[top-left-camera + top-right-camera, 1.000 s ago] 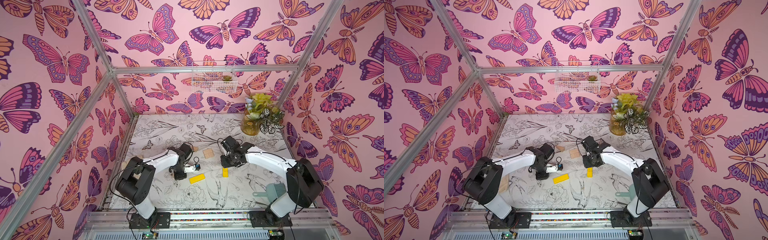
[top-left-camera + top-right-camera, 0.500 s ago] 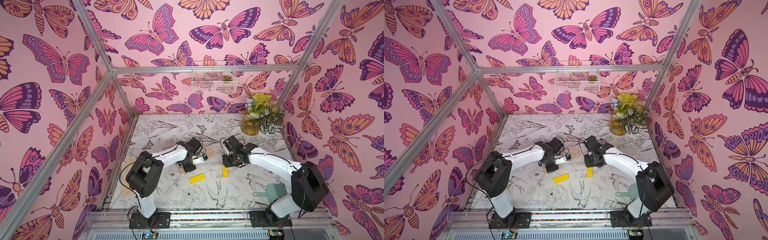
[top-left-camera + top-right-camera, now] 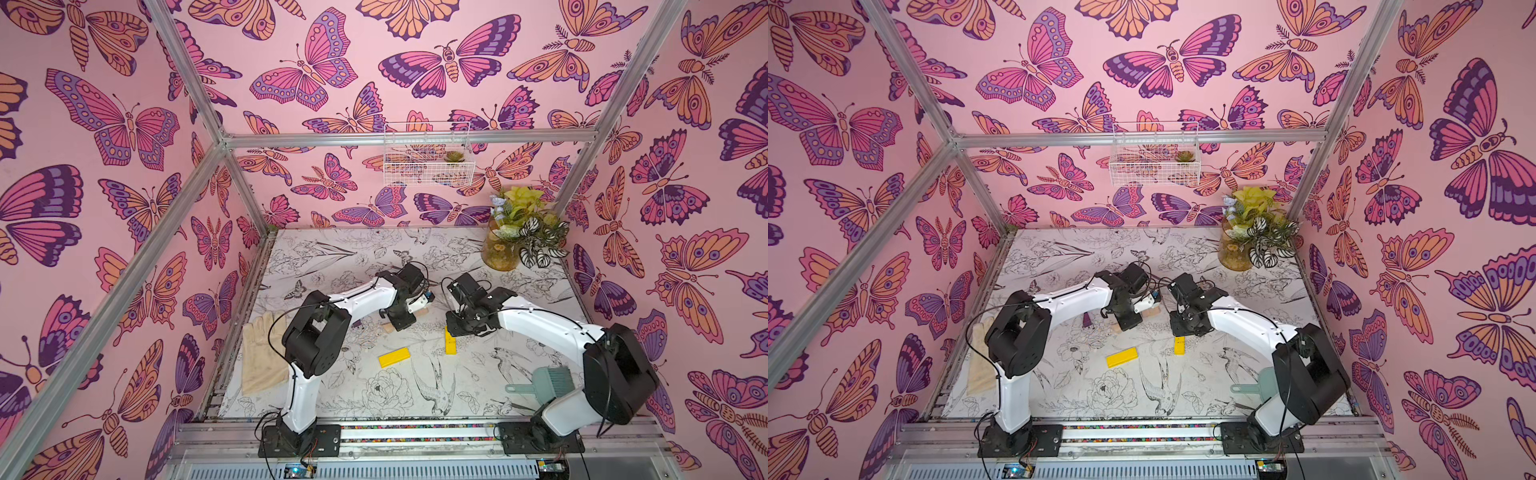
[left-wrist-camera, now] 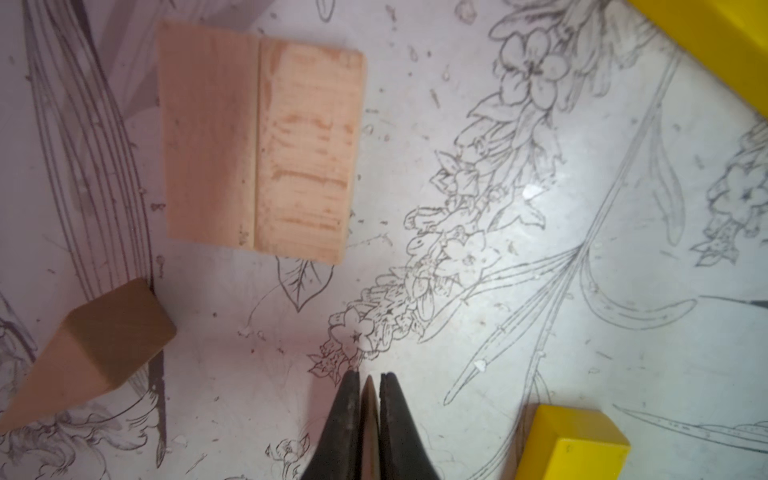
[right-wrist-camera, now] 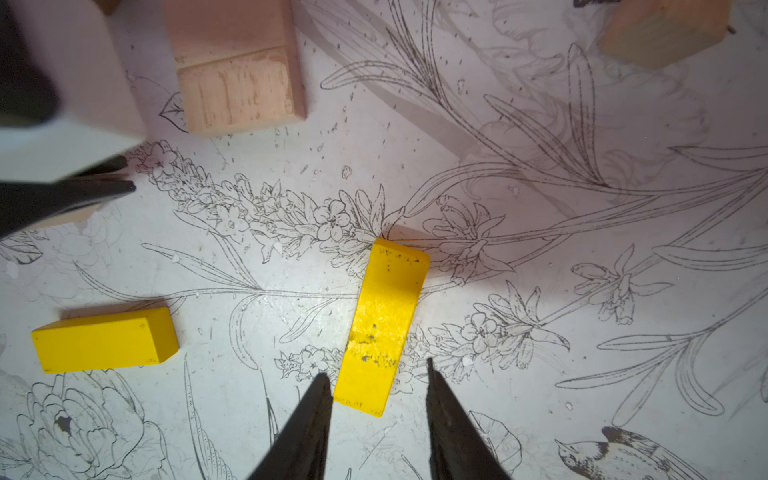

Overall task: Assemble a small pinwheel with building blocks
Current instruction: Assemble the building block at the center of the board.

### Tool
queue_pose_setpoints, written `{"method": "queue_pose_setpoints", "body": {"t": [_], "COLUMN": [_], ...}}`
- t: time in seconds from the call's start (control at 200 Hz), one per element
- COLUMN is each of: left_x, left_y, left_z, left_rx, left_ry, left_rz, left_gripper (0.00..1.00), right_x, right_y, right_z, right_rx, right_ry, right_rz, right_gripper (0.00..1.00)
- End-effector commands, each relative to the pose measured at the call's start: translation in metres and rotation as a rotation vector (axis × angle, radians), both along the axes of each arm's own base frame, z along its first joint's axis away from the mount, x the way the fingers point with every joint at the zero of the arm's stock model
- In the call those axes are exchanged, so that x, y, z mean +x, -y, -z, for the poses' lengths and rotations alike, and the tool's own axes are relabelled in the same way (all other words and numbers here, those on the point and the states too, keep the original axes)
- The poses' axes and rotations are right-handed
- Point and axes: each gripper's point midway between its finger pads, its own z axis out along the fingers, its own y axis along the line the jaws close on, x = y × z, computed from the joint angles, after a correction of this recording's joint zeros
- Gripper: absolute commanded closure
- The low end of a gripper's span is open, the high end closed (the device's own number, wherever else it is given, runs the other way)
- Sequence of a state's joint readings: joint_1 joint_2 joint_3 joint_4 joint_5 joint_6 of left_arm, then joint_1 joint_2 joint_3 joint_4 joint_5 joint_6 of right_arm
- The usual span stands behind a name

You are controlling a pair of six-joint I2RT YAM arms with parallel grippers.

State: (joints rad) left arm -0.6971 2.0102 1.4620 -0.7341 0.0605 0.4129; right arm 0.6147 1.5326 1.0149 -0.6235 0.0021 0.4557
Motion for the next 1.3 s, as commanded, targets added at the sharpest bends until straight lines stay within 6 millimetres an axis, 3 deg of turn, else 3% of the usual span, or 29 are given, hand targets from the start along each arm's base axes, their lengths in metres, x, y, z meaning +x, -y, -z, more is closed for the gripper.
{"method": "queue_pose_setpoints", "body": {"t": [0.0,0.215,0.972,1.292], "left_x": [-0.012,-0.015,0.001,0.005], "left_y": [0.001,-0.002,0.004,0.008], "left_z": [0.006,0.015,0.02,0.012], "left_rx": [0.003,0.039,0.059,0.039], "left_ry": [-0.071,-0.076,-0.052,-0.037], "left_rz": [-0.028,-0.018,-0.044,-0.061], "left_gripper": [1.0,1.0,1.0,0.81], "right_x": [-0.001,-0.001,-0.003,-0.002], "right_y": [0.006,0.006,0.007,0.006], "right_z": [-0.004,-0.004,-0.003,-0.006], "right_rx": [0.002,0.002,0.002,0.007], "right_ry": [0.007,0.005,0.0,0.005], "right_rz": [0.028,0.028,0.038,0.037], "right_gripper": [0.59,0.59,0.59,0.59]}}
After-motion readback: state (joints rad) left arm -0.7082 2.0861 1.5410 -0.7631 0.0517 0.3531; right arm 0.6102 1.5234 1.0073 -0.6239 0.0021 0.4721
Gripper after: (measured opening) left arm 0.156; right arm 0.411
